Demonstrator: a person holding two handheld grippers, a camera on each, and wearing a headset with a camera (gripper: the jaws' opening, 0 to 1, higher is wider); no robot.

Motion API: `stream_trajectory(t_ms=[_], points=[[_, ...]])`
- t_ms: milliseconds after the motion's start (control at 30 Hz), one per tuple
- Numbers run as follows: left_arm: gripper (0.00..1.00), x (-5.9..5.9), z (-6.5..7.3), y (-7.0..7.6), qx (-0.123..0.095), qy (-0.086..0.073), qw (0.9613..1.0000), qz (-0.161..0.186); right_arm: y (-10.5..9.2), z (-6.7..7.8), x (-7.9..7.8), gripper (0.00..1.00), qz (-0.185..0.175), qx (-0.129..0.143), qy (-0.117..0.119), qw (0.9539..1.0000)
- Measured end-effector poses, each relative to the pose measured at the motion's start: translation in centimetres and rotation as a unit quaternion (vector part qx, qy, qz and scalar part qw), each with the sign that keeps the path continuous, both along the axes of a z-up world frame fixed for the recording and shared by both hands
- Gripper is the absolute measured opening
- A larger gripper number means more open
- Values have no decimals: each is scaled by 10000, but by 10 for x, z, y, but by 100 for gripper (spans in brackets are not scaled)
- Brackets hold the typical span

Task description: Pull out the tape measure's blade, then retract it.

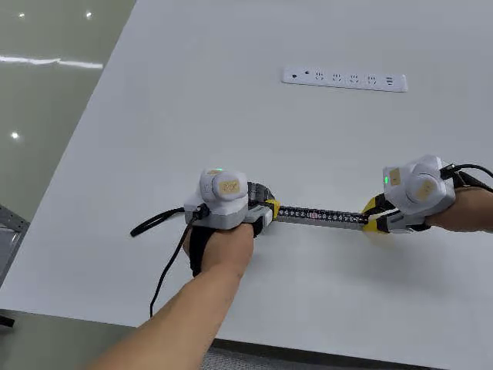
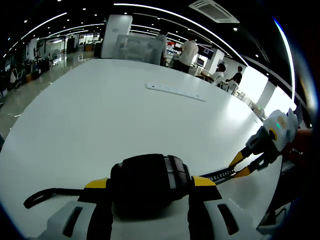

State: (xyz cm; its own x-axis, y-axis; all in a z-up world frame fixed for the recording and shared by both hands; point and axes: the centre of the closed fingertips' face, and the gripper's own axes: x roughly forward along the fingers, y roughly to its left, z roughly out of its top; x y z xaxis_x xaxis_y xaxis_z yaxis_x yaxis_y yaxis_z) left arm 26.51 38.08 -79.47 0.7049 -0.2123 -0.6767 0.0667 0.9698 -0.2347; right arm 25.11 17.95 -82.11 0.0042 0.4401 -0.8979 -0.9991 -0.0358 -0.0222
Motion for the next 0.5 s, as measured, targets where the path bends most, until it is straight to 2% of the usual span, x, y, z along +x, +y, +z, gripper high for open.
stream_trajectory(t_ms=[500], points=[[57, 0, 0, 0, -10, 16, 10000, -9, 22, 0, 0, 12, 93, 96, -18, 9999]])
